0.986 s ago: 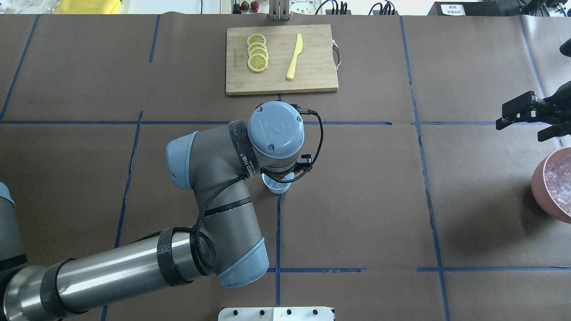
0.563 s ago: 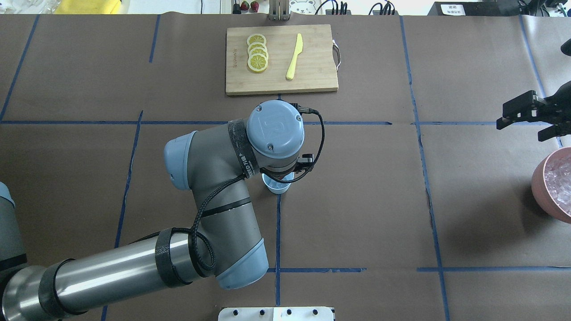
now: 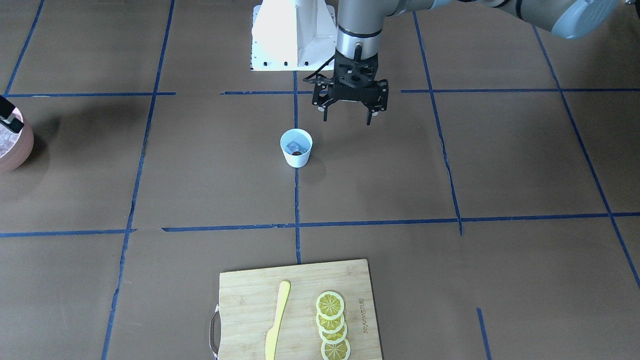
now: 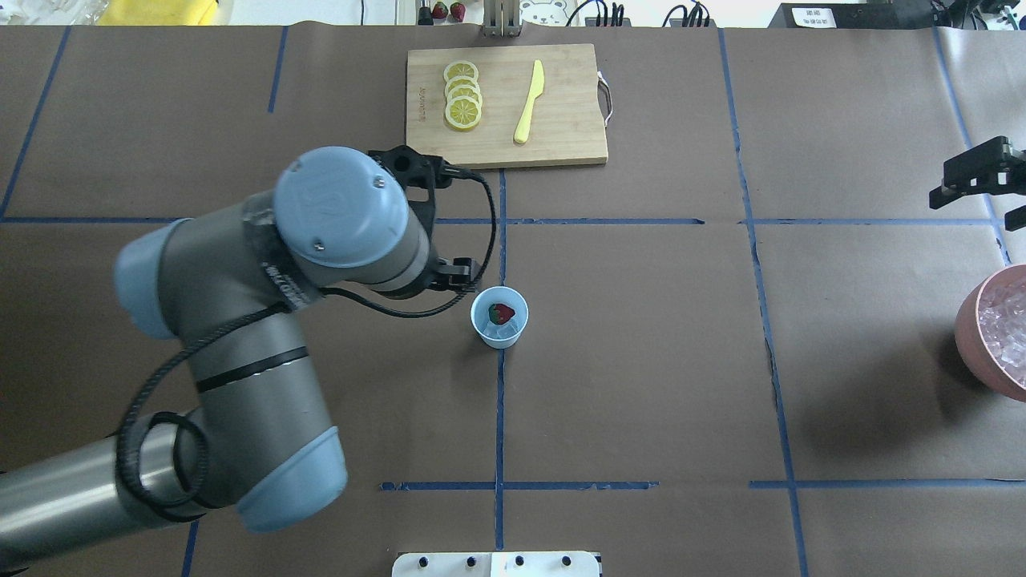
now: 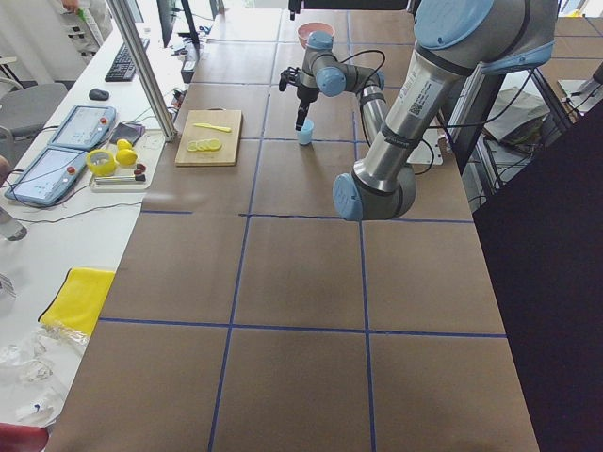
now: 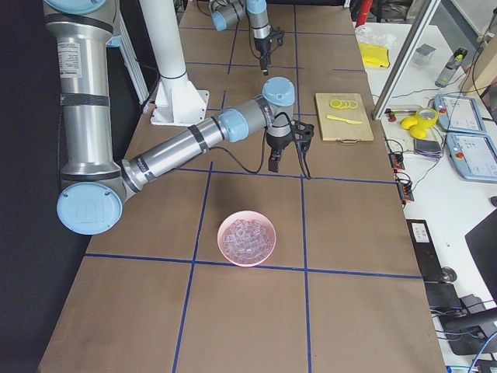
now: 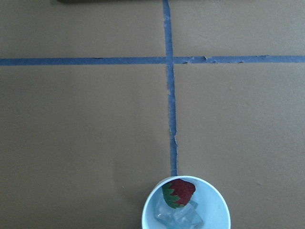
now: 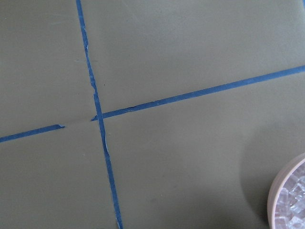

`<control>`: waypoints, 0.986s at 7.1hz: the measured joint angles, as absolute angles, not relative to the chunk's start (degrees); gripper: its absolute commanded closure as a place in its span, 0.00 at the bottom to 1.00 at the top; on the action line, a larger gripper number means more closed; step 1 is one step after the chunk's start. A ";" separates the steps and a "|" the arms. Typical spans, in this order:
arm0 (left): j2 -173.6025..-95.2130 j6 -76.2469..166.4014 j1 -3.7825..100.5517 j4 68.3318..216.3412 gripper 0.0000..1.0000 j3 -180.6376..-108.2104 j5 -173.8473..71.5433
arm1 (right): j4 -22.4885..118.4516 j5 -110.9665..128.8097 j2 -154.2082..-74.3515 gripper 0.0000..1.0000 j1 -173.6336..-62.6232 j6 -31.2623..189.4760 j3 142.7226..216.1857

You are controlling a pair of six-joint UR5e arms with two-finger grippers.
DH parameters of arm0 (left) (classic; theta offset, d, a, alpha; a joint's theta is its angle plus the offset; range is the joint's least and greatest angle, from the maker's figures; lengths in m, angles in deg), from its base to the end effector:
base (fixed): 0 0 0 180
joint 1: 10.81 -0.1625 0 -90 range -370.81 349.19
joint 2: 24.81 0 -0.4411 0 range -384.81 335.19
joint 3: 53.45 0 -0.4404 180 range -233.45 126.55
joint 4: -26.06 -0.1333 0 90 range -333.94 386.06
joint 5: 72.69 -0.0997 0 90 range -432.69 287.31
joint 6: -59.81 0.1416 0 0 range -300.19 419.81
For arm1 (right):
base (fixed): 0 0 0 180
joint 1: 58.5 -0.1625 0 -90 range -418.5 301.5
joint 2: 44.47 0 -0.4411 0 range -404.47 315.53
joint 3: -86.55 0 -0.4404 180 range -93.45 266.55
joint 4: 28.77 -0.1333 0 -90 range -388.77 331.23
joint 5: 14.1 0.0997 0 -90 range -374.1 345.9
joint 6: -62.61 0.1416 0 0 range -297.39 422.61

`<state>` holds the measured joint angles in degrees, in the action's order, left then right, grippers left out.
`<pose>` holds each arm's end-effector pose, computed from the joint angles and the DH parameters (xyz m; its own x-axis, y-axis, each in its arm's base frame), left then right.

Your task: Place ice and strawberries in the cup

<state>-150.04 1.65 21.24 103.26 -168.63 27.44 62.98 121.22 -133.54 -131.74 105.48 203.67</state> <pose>0.4867 -0.4326 0.1602 0.7029 0.1726 -0.6900 0.0488 0.9561 0.2889 -0.1214 -0.5162 0.4415 0.6027 0.2143 0.7686 -0.2068 0.9723 -0.1089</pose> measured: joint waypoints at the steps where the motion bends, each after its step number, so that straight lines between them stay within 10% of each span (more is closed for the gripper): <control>1: -144.00 8.55 25.64 102.18 0.01 -174.08 30.95 | 63.04 121.75 -133.46 0.00 -134.73 100.27 200.96; 4: -127.94 35.83 46.91 101.44 0.01 -179.00 47.64 | 65.31 122.95 -132.46 0.00 -144.57 80.57 190.73; 7: -124.02 65.52 68.09 98.10 0.00 -164.31 56.45 | 82.28 121.46 -125.51 0.00 -152.92 55.78 184.96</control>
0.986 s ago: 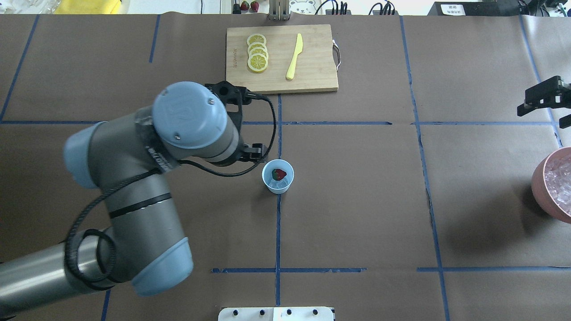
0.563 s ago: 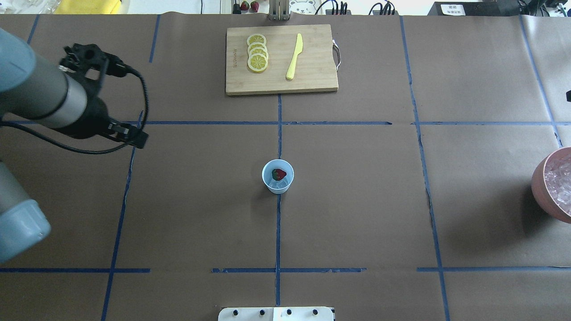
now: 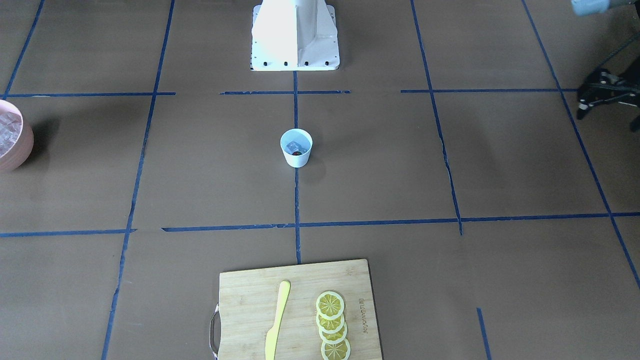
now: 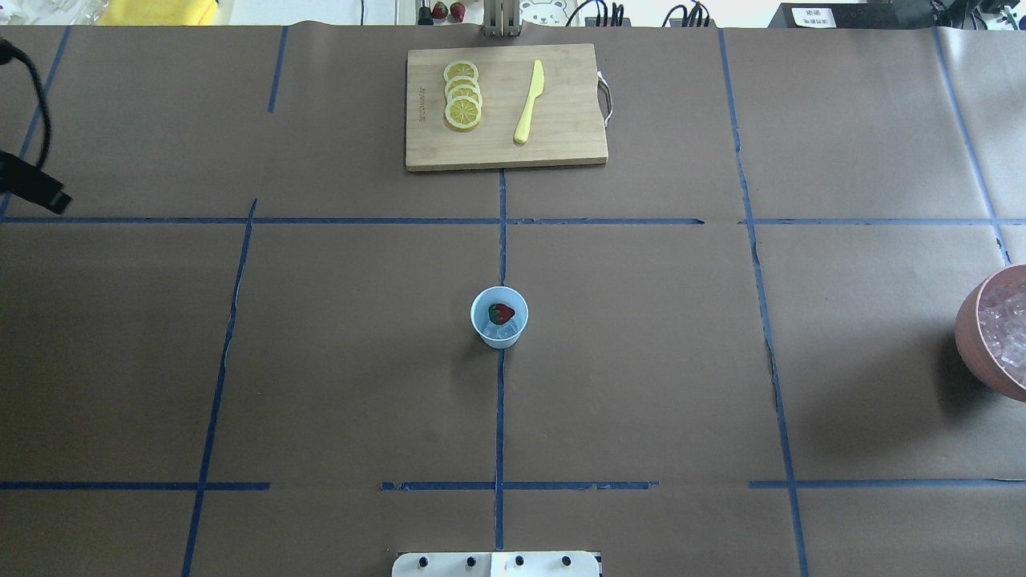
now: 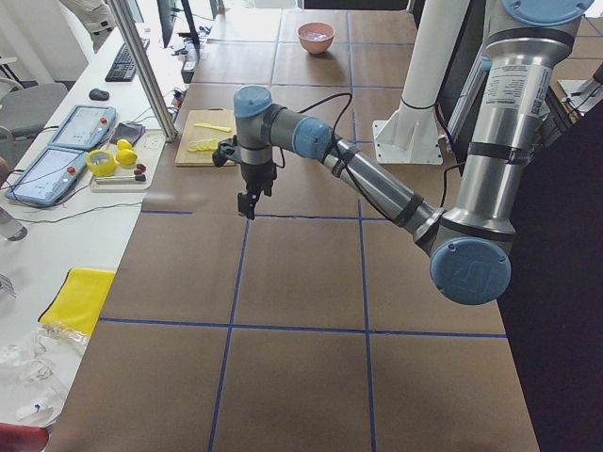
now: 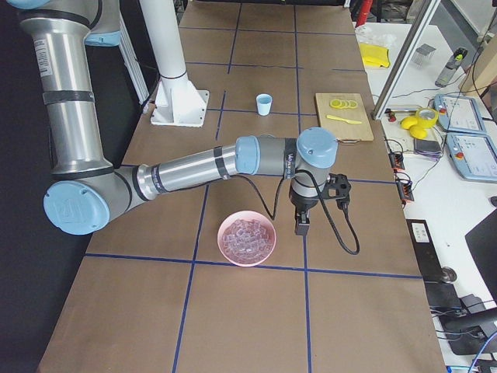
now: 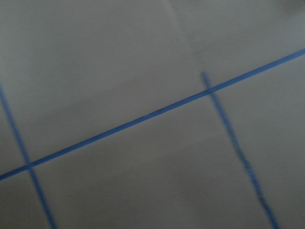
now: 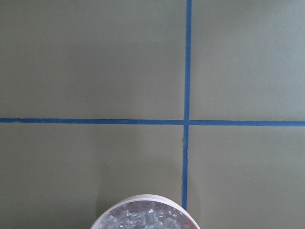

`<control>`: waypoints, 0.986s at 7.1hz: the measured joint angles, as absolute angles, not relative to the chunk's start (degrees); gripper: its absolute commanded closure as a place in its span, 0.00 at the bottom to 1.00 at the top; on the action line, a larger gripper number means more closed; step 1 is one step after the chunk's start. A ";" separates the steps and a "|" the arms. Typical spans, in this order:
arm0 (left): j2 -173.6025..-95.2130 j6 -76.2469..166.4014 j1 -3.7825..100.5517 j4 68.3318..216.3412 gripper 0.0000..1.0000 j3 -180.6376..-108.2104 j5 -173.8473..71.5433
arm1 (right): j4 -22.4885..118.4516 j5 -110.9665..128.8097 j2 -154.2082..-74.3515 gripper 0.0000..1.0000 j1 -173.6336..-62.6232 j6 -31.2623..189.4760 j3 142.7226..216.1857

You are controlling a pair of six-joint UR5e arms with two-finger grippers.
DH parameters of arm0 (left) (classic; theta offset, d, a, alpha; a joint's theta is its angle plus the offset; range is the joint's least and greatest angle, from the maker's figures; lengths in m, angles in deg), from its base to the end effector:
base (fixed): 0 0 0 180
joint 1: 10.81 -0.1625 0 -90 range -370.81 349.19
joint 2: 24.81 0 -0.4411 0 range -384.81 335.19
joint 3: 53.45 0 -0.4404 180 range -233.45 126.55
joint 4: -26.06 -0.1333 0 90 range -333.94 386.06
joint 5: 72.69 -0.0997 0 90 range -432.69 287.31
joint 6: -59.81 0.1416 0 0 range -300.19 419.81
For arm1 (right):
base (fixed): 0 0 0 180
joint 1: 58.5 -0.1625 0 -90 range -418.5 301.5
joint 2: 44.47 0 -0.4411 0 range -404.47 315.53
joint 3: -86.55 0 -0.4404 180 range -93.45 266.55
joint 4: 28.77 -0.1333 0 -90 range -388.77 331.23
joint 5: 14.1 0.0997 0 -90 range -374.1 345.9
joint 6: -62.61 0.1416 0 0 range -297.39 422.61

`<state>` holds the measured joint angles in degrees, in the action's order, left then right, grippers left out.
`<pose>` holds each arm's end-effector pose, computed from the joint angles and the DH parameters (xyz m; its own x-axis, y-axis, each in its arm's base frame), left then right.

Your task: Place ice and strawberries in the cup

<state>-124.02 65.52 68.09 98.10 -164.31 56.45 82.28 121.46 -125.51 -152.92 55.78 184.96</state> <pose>0.0671 -0.5700 0.4637 0.7132 0.3733 -0.5932 -0.2605 0.9269 0.2702 0.0770 -0.5779 0.5721 0.6988 -0.0194 0.7151 0.0062 0.9998 0.0210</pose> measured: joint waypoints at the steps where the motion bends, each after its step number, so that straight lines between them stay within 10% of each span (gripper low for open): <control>1: -124.91 72.29 73.46 97.24 0.00 -157.69 57.98 | 84.45 120.47 -124.01 0.00 -154.49 50.46 182.36; 7: -125.75 79.10 79.28 89.19 0.00 -150.15 62.51 | 85.91 119.95 -121.79 0.00 -153.38 50.72 179.47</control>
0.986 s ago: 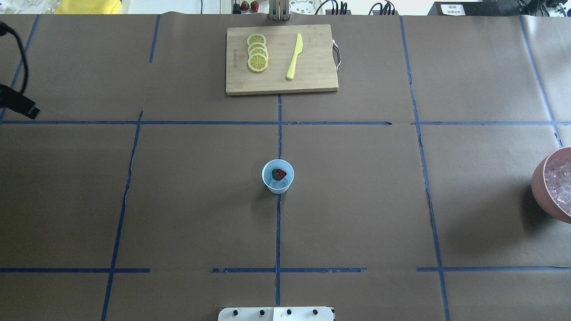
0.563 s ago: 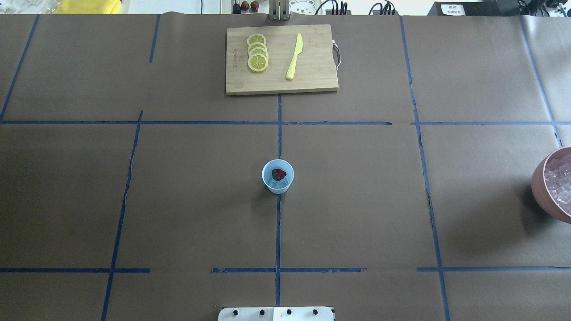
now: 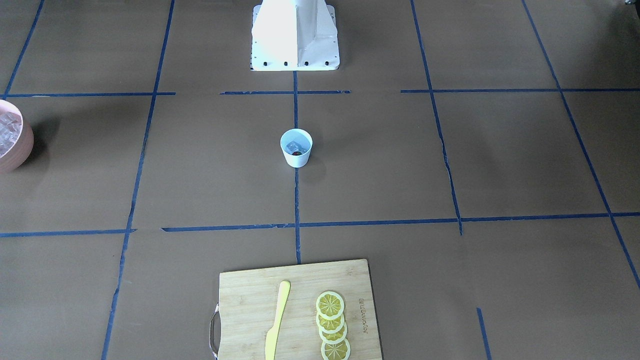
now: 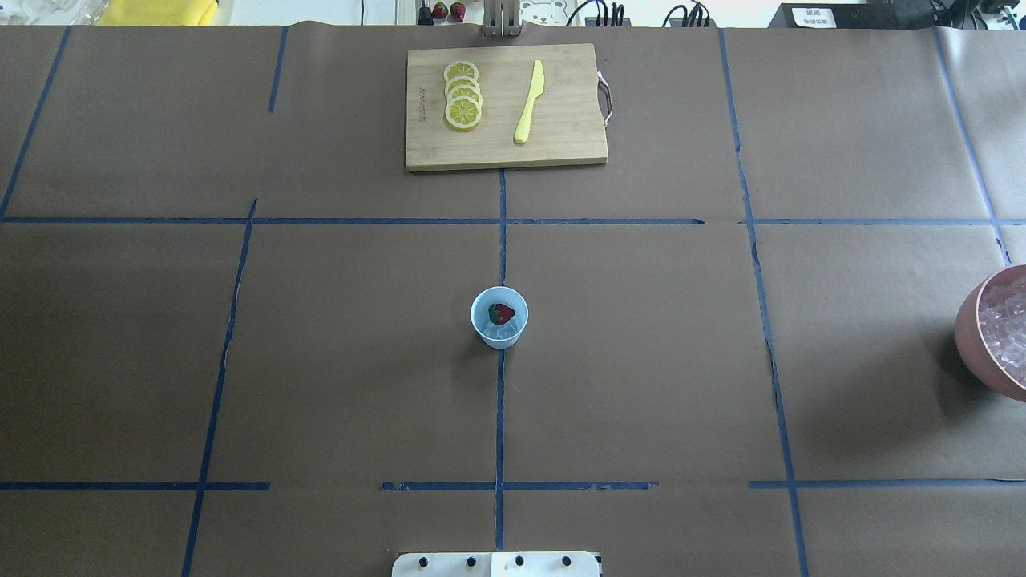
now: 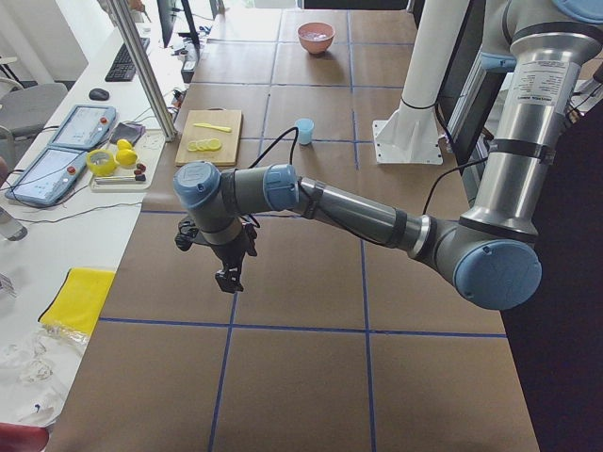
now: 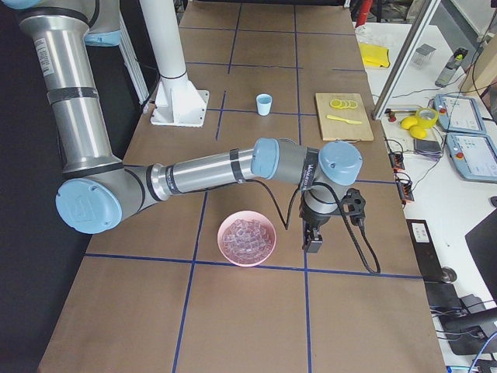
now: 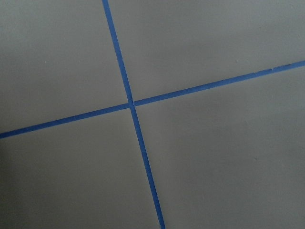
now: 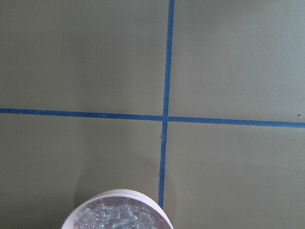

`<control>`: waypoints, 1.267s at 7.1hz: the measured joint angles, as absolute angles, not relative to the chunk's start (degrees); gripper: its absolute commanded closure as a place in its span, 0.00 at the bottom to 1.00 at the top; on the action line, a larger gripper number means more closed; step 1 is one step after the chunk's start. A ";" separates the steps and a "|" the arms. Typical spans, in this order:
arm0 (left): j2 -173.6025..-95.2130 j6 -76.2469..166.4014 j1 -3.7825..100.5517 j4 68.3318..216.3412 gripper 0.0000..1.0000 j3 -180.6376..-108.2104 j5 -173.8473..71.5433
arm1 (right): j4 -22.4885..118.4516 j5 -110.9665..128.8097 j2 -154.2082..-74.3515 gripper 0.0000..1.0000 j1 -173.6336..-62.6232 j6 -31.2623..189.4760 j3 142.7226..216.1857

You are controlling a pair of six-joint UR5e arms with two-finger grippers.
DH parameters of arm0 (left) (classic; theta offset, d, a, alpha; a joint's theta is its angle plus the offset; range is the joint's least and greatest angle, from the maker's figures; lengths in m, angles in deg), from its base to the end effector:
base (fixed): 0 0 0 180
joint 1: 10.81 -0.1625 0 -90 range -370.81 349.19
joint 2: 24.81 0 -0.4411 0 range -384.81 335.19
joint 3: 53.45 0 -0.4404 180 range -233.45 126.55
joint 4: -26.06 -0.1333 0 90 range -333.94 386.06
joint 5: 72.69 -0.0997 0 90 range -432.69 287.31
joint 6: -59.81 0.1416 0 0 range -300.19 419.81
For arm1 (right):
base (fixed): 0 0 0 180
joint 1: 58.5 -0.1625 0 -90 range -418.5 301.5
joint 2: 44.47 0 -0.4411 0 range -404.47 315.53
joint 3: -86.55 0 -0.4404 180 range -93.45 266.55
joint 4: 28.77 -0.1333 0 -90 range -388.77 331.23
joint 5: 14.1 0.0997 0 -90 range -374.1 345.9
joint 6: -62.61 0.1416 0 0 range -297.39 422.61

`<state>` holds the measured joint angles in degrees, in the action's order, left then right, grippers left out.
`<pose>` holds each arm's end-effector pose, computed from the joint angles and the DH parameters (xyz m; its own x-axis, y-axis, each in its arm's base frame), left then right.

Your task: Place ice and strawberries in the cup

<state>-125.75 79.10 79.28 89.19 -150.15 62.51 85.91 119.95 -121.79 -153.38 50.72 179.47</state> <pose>-0.0337 -0.5858 0.5766 0.6654 0.2176 -0.7141 -0.2313 0.9696 0.0800 0.0861 -0.5982 0.5906 0.7089 -0.0359 0.7044 0.0634 0.9979 -0.0130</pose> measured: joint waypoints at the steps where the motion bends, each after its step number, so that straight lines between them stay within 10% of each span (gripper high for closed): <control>1: -125.11 78.32 79.28 89.18 0.00 -150.52 62.82 | 85.80 120.00 -122.19 0.00 -152.01 51.70 179.49; 9: -122.70 74.32 79.24 92.68 0.00 -151.58 62.70 | 85.64 120.29 -124.45 0.00 -150.37 51.88 180.71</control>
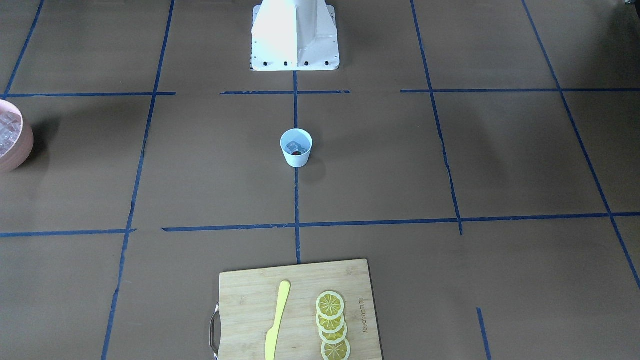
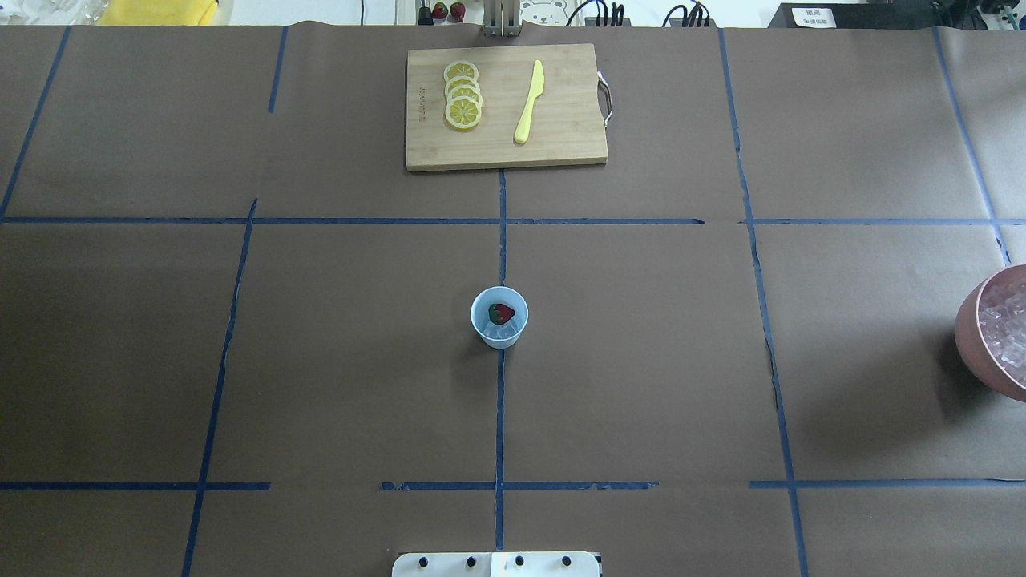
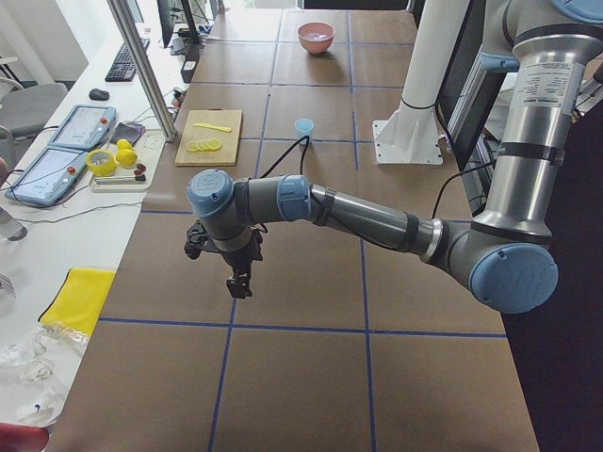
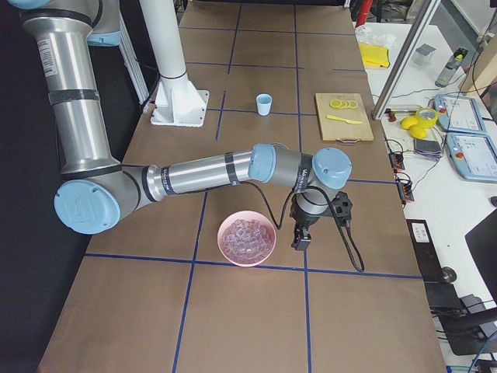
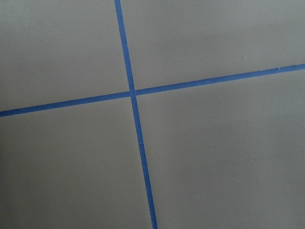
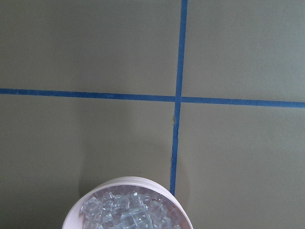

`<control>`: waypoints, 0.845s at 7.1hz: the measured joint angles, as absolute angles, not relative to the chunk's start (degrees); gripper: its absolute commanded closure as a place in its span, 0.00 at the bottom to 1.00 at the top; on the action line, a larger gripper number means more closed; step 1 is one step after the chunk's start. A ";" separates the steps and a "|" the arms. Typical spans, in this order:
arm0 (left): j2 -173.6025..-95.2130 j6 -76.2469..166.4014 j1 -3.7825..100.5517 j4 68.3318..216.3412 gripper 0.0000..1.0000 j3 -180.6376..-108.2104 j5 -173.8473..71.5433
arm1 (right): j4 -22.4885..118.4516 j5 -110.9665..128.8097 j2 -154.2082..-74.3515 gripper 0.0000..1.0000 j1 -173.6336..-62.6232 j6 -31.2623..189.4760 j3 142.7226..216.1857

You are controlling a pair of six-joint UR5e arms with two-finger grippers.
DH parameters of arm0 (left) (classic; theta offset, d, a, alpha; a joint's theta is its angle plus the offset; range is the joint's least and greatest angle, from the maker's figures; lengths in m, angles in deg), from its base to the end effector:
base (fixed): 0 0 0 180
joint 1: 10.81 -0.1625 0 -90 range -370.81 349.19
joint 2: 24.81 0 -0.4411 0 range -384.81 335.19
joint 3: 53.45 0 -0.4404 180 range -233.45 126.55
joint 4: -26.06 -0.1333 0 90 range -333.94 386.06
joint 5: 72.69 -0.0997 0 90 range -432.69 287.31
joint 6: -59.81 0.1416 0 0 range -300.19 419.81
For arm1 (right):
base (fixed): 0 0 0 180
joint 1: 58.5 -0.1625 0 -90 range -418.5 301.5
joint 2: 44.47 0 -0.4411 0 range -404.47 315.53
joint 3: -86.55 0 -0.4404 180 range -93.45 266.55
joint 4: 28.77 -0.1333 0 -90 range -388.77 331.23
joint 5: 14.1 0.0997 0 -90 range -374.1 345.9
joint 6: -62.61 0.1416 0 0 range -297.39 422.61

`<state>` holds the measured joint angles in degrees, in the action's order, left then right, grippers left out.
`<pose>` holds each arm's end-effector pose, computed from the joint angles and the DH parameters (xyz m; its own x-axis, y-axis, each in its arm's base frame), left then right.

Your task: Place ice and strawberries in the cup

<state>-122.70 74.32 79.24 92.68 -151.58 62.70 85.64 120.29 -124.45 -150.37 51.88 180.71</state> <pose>-0.0330 -0.5700 0.5893 0.6800 0.1596 -0.7156 -0.1751 0.9831 0.0529 0.0533 -0.5824 0.6063 0.7037 -0.0382 0.7094 0.1007 0.9938 -0.0463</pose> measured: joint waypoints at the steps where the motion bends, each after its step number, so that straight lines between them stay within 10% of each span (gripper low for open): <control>1: -122.64 74.42 79.26 92.62 0.00 -151.60 62.68 | 85.63 120.28 -124.45 0.00 -150.32 51.90 180.74; 6: -121.98 74.57 79.28 92.59 0.00 -152.14 62.75 | 85.58 120.27 -124.45 0.00 -150.01 51.97 180.76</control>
<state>-121.98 74.57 79.28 92.59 -152.14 62.75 85.58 120.27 -124.45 -150.01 51.97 180.76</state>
